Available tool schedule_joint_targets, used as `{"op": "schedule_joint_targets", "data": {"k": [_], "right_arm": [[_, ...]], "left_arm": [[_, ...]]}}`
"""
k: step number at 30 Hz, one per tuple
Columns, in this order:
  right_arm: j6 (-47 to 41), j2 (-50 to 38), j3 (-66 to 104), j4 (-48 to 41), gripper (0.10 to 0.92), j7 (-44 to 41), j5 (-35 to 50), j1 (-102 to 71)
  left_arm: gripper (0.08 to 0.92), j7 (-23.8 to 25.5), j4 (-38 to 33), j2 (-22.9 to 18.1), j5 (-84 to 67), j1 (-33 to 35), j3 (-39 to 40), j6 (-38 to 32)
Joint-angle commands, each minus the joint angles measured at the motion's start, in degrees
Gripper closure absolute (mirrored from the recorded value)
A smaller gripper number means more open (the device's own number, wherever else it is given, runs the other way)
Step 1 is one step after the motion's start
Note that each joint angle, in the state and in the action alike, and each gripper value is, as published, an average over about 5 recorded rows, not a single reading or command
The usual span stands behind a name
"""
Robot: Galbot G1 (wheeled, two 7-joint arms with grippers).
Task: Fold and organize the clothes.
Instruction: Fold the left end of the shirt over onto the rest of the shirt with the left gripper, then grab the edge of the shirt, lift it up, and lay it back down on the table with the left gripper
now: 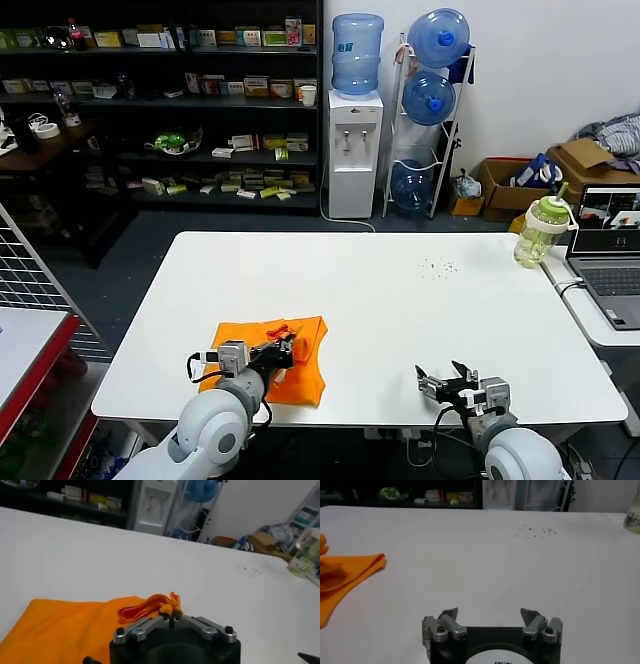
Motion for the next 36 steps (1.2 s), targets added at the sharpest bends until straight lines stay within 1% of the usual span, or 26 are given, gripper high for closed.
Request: {"op": "schedule_joint_targets", "data": {"k": [1, 5, 8, 10, 12, 14, 16, 18, 21, 25, 31, 36], "right_arm": [[0.1, 0.0, 0.2, -0.2, 0.203, -0.2, 0.0, 0.0], [0.2, -0.1, 0.3, -0.1, 0.203, -0.3, 0.1, 0.0], [0.3, -0.1, 0.3, -0.1, 0.203, -0.5, 0.2, 0.0], [0.4, -0.1, 0.2, 0.0, 0.203, -0.7, 0.2, 0.0], [0.6, -0.1, 0.2, 0.0, 0.203, -0.8, 0.2, 0.0], [0.7, 0.0, 0.2, 0.1, 0.203, -0.9, 0.2, 0.1], [0.7, 0.1, 0.1, 0.3, 0.203, -0.9, 0.2, 0.1], [0.8, 0.1, 0.0, 0.4, 0.203, -1.0, 0.1, 0.0], [0.8, 0.2, -0.1, 0.5, 0.203, -1.0, 0.1, -0.1], [0.8, 0.1, 0.0, 0.7, 0.203, -1.0, 0.1, -0.4], [0.8, 0.1, 0.4, 0.9, 0.203, -1.0, 0.0, -0.9], [0.9, 0.3, 0.4, 0.7, 0.203, -1.0, 0.0, -0.9]], "left_arm": [[0.835, 0.5, -1.2, 0.3, -1.2, -0.1, -1.4, 1.5], [0.723, 0.1, -3.4, 4.4, -5.0, 2.3, -6.5, 2.3], [0.636, 0.4, -4.0, 9.1, -7.4, 4.3, -11.1, 2.5], [0.576, 1.5, -3.7, 12.8, -9.1, 6.2, -14.9, 2.4], [0.515, 3.7, -2.6, 16.3, -10.1, 8.4, -19.1, 2.4], [0.463, 7.1, -0.8, 18.8, -10.4, 10.4, -22.7, 2.3], [0.402, 11.3, 1.7, 20.7, -10.6, 11.9, -25.0, 2.1], [0.342, 16.2, 4.1, 21.9, -10.9, 13.0, -25.8, 1.6], [0.257, 22.0, 6.4, 22.4, -11.2, 13.6, -24.9, 1.2], [0.187, 24.8, 8.2, 20.9, -10.6, 12.5, -22.0, 1.2], [0.177, 26.2, 10.7, 17.8, -8.1, 9.0, -17.5, 1.1], [0.177, 27.1, 12.8, 17.3, -4.2, 7.4, -14.9, 0.5]]}}
